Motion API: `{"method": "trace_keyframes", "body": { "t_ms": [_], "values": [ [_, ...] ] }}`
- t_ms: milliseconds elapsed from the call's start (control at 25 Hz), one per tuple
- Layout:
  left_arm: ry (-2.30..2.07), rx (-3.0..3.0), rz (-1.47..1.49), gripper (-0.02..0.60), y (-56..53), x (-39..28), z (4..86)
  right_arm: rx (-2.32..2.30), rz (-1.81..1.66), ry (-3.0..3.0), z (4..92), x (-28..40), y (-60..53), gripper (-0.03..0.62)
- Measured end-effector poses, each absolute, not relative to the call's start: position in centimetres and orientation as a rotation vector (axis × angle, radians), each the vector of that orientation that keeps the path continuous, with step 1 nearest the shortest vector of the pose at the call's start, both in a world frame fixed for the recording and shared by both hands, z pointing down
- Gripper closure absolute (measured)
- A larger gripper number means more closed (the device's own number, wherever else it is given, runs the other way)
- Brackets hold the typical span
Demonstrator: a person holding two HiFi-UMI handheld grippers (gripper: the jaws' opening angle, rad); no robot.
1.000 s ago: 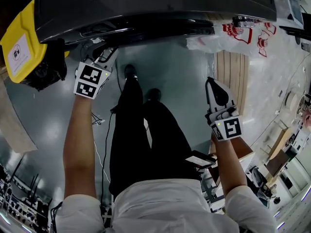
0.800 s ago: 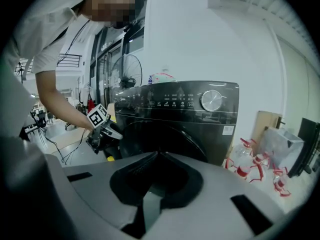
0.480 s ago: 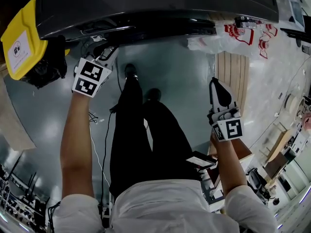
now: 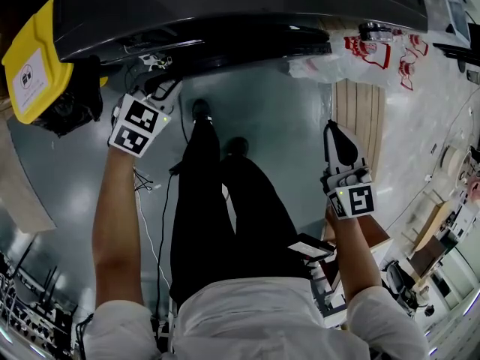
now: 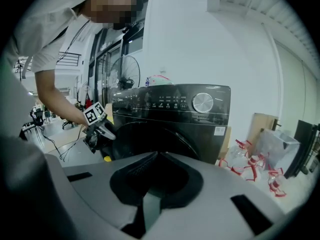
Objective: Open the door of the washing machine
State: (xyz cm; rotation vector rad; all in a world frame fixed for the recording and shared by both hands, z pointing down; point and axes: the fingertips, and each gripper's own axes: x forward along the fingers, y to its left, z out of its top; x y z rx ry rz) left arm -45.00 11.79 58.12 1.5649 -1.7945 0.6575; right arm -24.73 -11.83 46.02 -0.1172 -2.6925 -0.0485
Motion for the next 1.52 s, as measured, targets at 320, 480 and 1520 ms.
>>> {"method": "trace_keyframes", "body": {
  "t_ms": [320,480,1520],
  "values": [
    [-1.890,1.546,0.370,0.492,11.5,-25.8,58.4,-0.108,-0.107,-2.719,44.2,-22.3,-11.7,0.560],
    [-1.860,1.486,0.377,0.489,9.4,-20.5,58.5,0.007,-0.085,-2.751,43.0,-17.8,-13.7,0.560],
    [-1.455,1.458,0.052,0.476,-6.9,0.5,59.2,1.028,0.203,-2.597,42.7,12.9,-11.3,0.562]
  ]
}}
